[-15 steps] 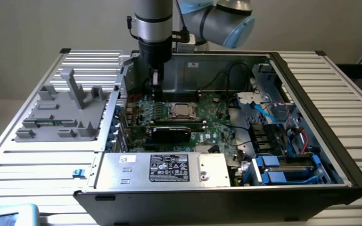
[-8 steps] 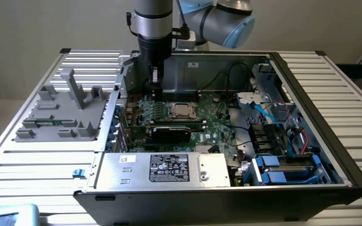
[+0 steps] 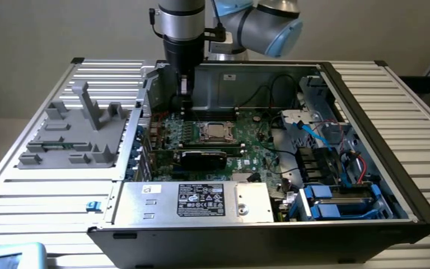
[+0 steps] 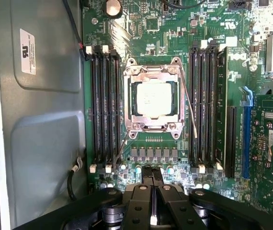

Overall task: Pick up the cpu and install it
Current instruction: 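Install the first cpu locking lever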

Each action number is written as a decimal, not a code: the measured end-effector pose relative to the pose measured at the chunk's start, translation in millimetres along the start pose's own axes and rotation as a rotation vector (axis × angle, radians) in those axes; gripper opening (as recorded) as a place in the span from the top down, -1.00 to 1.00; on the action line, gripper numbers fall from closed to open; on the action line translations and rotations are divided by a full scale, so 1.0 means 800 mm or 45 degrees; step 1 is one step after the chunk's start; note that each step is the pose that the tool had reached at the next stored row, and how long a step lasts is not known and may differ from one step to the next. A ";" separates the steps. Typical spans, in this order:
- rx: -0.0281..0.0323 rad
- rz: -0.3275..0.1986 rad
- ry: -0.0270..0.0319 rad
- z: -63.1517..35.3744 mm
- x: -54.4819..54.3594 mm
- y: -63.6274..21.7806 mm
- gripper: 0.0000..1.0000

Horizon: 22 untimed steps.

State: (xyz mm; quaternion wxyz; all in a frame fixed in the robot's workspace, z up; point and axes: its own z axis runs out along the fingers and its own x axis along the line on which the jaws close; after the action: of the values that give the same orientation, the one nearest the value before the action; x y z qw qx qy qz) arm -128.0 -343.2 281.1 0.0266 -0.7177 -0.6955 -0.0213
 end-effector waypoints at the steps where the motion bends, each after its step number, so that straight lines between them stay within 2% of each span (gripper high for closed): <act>1: 0.0000 0.000 0.0004 -0.001 0.000 0.000 0.77; 6: -0.0030 0.043 0.0044 -0.004 0.000 0.000 0.77; 22: -0.0245 0.354 0.0072 -0.004 0.000 0.000 0.77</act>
State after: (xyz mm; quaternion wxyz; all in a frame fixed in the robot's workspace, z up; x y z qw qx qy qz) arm -127.9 -343.2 284.1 0.0244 -0.8073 -0.5891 -0.0261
